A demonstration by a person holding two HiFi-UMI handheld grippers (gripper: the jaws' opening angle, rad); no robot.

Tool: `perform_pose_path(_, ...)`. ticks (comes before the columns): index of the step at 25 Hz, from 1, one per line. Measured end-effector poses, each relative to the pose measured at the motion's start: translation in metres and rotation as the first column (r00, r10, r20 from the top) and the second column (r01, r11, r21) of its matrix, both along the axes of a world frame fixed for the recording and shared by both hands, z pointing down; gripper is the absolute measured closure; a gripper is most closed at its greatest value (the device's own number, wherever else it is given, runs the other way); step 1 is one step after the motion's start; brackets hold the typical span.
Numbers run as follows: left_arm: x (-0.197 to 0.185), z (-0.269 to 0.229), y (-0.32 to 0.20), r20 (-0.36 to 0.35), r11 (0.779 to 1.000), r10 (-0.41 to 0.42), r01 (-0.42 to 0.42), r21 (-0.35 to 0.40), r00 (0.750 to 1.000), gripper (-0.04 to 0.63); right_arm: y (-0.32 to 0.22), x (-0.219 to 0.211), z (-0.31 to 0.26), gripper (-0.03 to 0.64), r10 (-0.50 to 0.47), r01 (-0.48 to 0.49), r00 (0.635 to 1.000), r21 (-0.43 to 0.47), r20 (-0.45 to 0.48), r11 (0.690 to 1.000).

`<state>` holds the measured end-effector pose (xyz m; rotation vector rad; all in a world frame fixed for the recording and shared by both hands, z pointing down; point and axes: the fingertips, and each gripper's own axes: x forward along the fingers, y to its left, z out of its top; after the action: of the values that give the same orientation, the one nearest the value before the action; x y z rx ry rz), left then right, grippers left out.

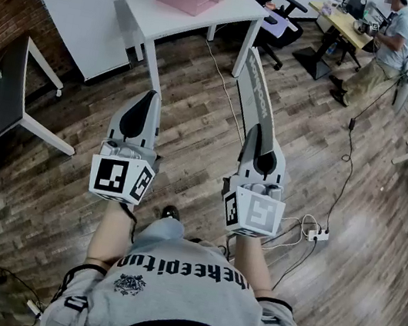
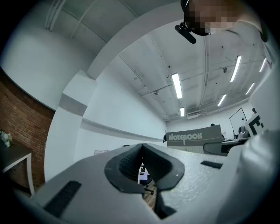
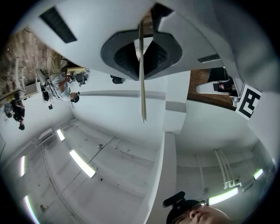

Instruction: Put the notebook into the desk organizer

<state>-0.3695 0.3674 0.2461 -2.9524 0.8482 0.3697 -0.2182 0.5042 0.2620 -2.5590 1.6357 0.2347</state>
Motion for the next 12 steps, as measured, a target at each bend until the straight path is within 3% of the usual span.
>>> perform_pose_path(12, 0.000, -0.006, -0.020, -0.006, 1.000, 0.009, -0.008, 0.021, 1.000, 0.592, -0.023, -0.002, -0.003, 0.607, 0.000, 0.000, 1.000, 0.007, -0.009, 1.000)
